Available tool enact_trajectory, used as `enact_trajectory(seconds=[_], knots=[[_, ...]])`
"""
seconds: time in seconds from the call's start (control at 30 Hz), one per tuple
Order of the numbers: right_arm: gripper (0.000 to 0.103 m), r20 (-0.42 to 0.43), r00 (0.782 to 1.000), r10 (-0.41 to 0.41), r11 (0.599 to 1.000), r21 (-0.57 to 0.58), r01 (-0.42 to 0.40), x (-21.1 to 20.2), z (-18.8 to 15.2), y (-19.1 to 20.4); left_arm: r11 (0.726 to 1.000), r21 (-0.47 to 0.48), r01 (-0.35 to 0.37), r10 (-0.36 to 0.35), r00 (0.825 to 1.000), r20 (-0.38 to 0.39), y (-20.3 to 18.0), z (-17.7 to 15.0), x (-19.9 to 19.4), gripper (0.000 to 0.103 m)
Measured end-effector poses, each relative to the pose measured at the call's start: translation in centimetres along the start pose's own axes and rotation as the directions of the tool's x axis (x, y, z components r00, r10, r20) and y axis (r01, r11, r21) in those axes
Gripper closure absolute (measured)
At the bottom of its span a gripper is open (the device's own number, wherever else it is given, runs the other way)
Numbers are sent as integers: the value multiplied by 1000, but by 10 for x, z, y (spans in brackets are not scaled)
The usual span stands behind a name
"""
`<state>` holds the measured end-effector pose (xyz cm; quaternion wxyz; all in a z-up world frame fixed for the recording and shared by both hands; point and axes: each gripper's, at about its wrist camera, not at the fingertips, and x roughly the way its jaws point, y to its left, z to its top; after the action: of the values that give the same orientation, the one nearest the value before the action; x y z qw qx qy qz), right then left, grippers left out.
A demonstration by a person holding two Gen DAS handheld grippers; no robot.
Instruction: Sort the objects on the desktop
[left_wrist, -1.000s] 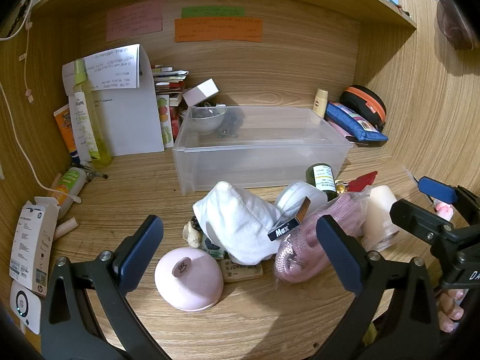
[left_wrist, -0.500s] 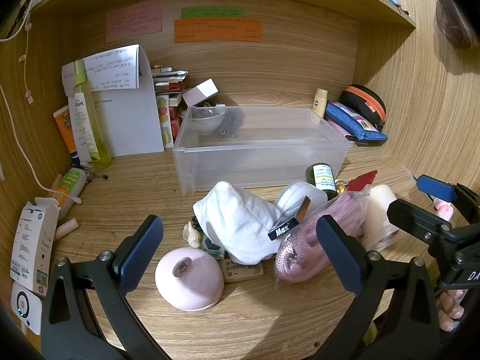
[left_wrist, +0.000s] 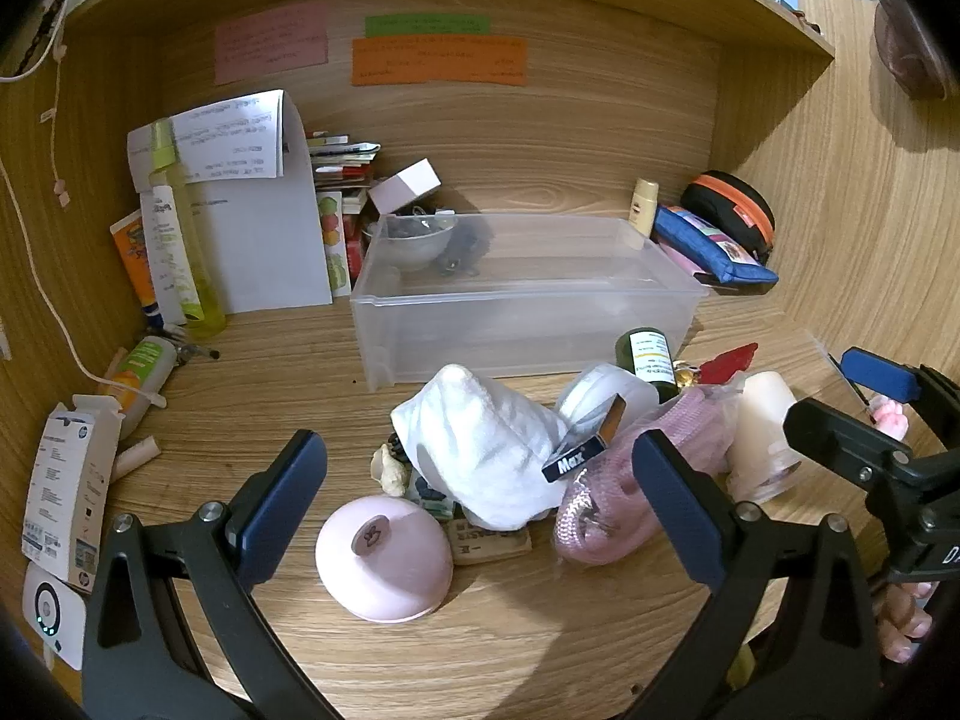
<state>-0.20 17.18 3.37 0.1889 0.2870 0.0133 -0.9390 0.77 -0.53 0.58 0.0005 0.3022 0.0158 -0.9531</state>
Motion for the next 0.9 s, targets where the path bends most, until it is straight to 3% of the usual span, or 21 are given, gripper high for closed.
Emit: enact_trajectory(seconds=[0.3, 0.5, 0.7, 0.9], knots=[[0, 15, 999, -40, 999, -3, 40, -8, -2, -8, 1000, -14, -2, 3, 999, 41, 19, 1, -13, 0], [0, 25, 993, -119, 991, -63, 121, -13, -10, -11, 998, -24, 55, -53, 996, 69, 40, -9, -24, 0], [0, 16, 988, -152, 982, -109, 153, -13, -21, -11, 999, -16, 44, -44, 998, -40, 56, -22, -16, 0], [0, -55, 988, -145, 987, -77, 141, 1, -30, -21, 997, -41, 61, -66, 985, -161, 64, -42, 5, 0]])
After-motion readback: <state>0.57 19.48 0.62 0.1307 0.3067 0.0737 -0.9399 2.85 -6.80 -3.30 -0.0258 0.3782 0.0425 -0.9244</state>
